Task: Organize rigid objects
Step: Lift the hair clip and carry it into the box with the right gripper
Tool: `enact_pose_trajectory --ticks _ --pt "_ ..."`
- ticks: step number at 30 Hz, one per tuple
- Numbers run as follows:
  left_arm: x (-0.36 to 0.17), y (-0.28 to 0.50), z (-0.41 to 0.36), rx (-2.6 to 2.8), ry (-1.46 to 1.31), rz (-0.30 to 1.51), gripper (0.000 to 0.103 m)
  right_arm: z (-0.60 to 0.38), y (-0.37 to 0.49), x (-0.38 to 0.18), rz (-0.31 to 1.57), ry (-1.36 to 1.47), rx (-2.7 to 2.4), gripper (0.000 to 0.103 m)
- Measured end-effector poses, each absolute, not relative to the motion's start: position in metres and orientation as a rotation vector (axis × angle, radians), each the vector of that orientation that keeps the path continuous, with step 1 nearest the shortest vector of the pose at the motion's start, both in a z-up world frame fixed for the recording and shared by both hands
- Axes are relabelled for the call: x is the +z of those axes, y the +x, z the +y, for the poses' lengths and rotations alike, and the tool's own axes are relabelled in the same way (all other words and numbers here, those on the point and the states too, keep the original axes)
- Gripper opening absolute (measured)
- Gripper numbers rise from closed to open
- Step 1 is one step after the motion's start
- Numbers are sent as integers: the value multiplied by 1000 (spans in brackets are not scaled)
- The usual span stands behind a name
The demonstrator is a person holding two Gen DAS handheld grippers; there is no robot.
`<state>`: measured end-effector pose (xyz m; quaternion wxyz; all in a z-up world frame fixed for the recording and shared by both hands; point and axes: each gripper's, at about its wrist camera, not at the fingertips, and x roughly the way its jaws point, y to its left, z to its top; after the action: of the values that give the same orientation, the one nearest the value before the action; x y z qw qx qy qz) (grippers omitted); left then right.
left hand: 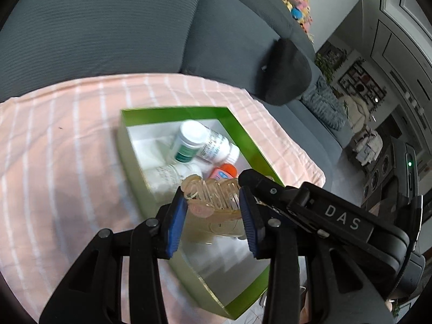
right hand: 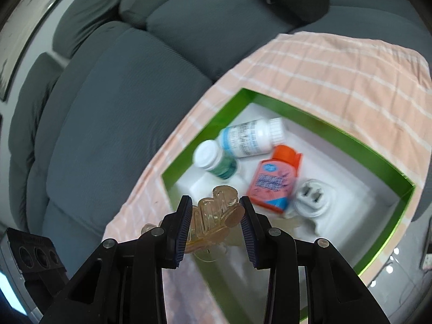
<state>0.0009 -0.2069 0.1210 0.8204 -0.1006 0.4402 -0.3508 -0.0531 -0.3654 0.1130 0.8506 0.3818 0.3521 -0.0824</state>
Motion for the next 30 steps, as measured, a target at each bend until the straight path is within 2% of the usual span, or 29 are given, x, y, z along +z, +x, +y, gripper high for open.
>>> enact_pose_trajectory --ticks 18,30 --pt "87 15 -231 -783 -226 1078 37 -395 -51 85 841 837 -277 39" --pt "86 16 -224 -789 -248 1096 37 -395 -50 84 848 832 -299 39"
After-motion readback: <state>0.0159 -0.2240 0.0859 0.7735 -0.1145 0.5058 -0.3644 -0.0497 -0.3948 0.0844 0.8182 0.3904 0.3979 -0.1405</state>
